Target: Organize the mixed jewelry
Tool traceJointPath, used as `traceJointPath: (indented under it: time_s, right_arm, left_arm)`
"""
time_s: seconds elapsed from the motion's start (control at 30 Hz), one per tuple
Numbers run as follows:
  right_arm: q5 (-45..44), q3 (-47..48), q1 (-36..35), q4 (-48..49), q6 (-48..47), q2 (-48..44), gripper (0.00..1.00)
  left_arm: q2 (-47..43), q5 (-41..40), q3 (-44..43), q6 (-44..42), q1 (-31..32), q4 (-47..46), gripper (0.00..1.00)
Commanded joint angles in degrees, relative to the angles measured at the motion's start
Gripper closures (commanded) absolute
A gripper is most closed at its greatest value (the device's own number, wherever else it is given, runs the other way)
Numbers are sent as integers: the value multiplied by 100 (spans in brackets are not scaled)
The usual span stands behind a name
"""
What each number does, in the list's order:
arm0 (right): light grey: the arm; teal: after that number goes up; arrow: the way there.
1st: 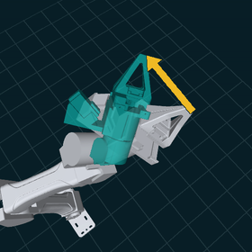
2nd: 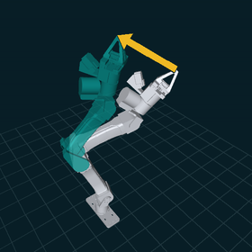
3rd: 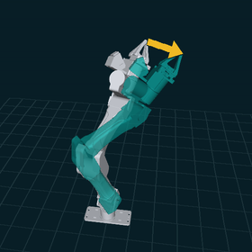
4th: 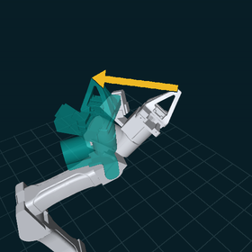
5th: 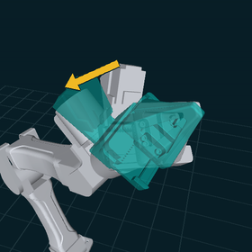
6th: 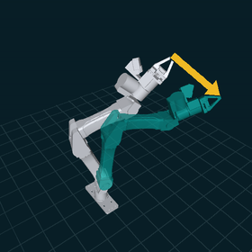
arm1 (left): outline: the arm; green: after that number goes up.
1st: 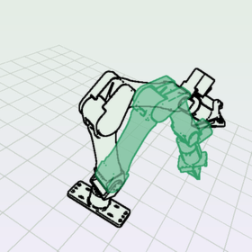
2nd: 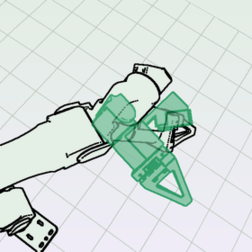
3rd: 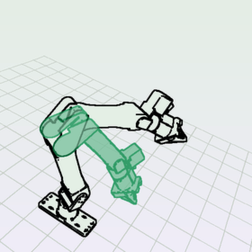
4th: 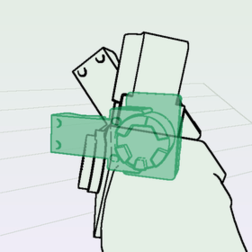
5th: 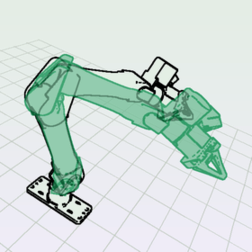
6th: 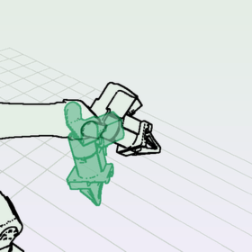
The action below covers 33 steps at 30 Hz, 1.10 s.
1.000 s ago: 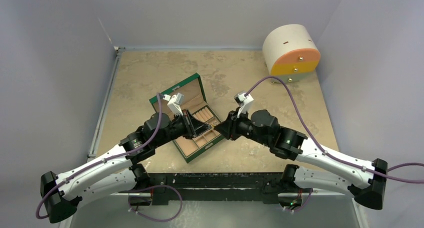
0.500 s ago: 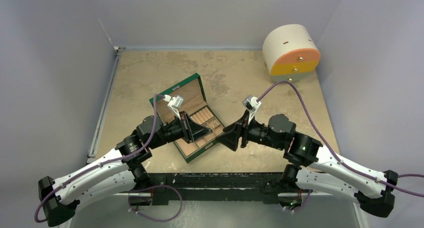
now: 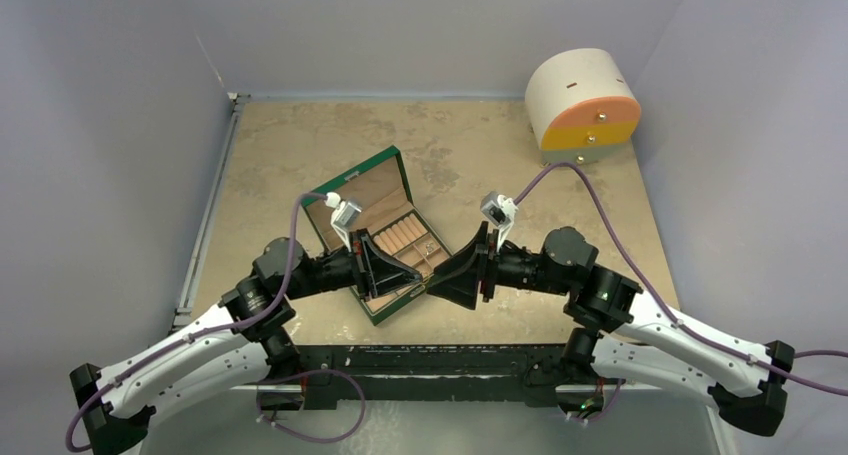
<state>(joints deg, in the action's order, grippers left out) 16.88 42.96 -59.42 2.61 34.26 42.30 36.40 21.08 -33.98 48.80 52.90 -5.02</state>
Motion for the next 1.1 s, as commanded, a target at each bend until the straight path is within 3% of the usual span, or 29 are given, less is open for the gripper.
traceJointPath:
  time_s: [0.0,0.43,0.77,1.07]
  right_arm:
    - [519,-31,81,783,311,100,44]
    - [951,-296,165,1804,848,350,60]
    - [991,-358,182,2120,951,427,61]
    - [1000,-356,183,2163,973,478,69]
  left_arm:
    - [-174,407,0,-151,-8,-493,100]
    - [-462,485,91,-160,-8,-426,100]
    - [-615,410,125,-155,-4,-306,100]
    - [-713,323,122,-157,-8,-230,100]
